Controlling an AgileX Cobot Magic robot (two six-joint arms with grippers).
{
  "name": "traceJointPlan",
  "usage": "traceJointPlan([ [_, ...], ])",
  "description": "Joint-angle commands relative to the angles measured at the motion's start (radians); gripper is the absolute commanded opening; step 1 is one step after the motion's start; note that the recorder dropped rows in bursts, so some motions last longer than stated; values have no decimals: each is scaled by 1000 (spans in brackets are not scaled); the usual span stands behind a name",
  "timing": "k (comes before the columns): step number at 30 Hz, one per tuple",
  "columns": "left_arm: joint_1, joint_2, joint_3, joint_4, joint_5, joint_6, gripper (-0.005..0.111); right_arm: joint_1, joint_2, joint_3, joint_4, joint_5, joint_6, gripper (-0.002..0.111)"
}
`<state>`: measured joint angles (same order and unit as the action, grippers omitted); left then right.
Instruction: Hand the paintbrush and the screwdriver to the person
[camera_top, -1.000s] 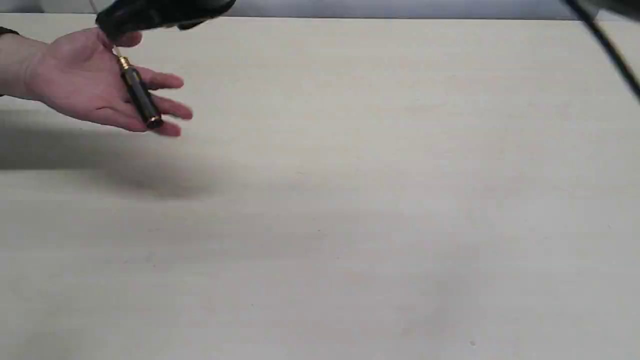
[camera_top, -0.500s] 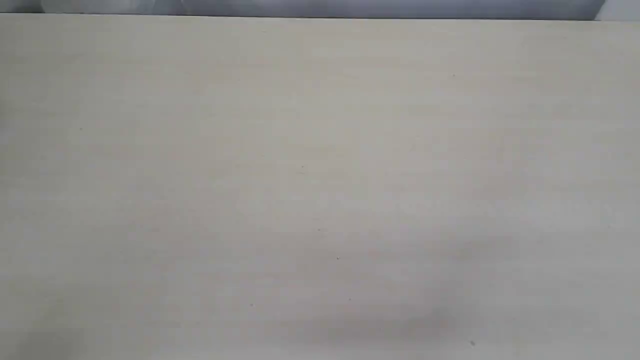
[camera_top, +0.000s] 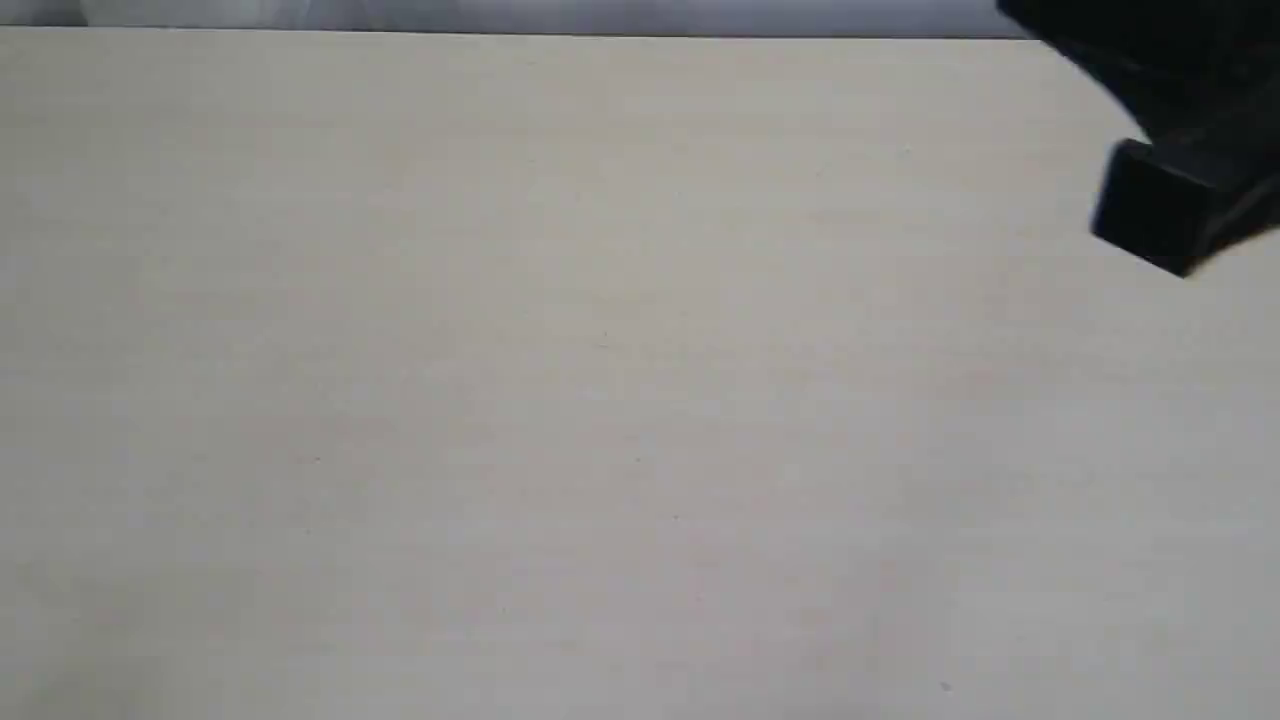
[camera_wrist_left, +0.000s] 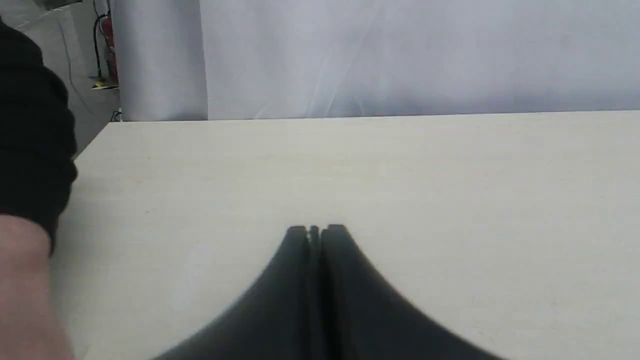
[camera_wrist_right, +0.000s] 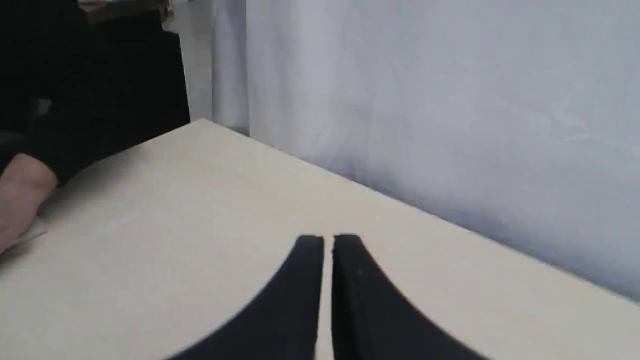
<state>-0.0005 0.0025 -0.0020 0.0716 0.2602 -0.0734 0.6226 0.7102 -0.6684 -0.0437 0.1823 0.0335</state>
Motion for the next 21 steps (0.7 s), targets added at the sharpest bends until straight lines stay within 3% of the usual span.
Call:
traceJointPlan([
  [1, -6, -2, 2, -5, -8, -2, 0, -4, -88, 7, -28, 2, -34, 4],
  [5, -6, -2, 2, -5, -8, -2, 0, -13, -187, 38, -56, 45, -50, 4],
  [7, -6, -2, 2, -5, -8, -2, 0, -66, -235, 83, -73, 20, -50, 4],
  [16, -6, -2, 2, -5, -8, -2, 0, -561, -439, 452, 86, -145, -41, 4],
  [21, -6, -2, 2, -5, -8, -2, 0, -684, -582, 613, 92, -157, -41, 4],
])
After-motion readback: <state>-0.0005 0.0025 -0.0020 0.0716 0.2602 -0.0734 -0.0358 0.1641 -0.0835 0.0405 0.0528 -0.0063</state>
